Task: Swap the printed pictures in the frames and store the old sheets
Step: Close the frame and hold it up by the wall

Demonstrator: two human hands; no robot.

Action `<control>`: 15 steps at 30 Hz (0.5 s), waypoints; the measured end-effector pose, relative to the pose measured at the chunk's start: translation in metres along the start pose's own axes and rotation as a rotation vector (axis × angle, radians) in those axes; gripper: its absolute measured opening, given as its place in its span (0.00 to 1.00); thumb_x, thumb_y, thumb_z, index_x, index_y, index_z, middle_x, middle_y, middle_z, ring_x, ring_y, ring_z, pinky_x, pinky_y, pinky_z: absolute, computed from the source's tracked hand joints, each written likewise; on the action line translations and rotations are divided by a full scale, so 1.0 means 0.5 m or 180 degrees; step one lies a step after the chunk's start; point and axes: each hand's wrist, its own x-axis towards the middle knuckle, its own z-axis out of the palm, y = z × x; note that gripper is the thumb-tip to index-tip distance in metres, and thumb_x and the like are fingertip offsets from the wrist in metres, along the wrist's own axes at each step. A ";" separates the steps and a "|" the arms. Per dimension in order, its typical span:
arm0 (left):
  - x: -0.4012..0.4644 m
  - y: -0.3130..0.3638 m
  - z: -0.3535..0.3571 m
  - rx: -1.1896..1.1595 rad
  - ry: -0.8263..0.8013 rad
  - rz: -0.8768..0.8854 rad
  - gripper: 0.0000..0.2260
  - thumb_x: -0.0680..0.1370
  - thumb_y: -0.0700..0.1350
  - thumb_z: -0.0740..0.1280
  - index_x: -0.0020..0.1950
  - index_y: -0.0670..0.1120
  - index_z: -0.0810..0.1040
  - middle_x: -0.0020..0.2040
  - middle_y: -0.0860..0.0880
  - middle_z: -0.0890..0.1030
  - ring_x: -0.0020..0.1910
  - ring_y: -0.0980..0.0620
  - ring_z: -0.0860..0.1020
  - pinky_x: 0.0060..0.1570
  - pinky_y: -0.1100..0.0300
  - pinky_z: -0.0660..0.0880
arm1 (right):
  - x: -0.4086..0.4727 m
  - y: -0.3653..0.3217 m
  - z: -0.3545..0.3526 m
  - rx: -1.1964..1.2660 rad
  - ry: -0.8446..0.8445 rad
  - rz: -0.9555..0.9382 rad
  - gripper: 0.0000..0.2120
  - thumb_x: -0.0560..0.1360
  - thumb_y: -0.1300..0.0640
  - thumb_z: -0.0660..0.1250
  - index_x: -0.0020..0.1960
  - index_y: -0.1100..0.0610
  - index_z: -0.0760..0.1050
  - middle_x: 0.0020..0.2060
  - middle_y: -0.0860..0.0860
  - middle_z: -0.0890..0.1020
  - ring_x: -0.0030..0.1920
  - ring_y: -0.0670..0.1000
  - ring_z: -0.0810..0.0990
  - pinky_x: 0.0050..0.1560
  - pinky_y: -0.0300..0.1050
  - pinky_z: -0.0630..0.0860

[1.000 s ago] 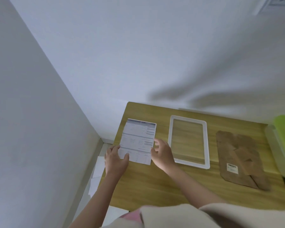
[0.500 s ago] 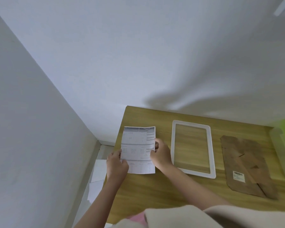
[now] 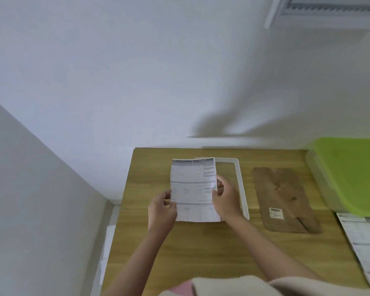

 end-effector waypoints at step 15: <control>-0.009 0.071 0.174 0.0293 -0.0269 -0.0122 0.16 0.75 0.36 0.63 0.63 0.42 0.74 0.53 0.51 0.72 0.48 0.54 0.75 0.46 0.65 0.71 | 0.084 0.124 -0.146 -0.0814 -0.0595 -0.0026 0.15 0.75 0.62 0.65 0.60 0.53 0.73 0.51 0.50 0.73 0.46 0.48 0.76 0.53 0.44 0.77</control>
